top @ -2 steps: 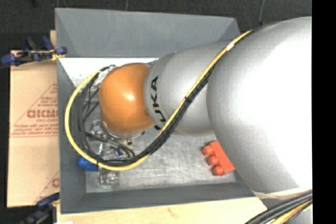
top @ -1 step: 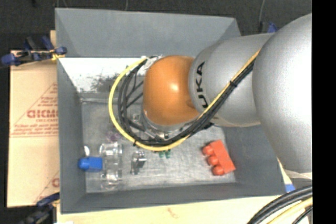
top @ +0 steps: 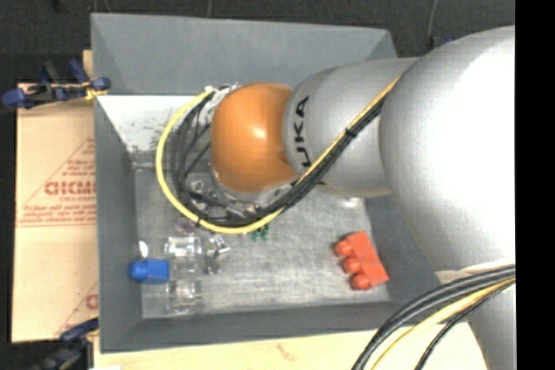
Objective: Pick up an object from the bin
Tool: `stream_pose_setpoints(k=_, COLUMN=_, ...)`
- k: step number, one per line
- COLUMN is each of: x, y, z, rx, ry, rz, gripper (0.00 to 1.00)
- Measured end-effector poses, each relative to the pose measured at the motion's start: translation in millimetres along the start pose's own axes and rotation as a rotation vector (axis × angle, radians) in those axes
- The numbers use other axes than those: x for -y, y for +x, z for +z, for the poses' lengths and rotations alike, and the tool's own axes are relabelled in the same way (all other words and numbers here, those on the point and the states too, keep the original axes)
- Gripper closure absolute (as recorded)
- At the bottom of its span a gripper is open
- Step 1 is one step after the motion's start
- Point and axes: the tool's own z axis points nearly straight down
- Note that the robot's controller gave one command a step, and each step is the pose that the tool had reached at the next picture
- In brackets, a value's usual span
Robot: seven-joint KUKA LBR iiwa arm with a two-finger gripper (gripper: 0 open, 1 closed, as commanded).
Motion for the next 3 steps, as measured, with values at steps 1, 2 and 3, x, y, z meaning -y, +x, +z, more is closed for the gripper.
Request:
stream_pose_setpoints(k=1, x=-37, y=11.4, z=10, rx=0.000, ry=0.003, rz=0.049, gripper=0.00)
stream_pose_setpoints(k=2, x=48, y=63.2, z=-15, rx=-0.004, ry=0.004, rz=0.048, gripper=0.00)
stream_pose_setpoints(k=3, x=50, y=4.0, z=-60, rx=0.009, ry=0.002, rz=0.066, gripper=0.00)
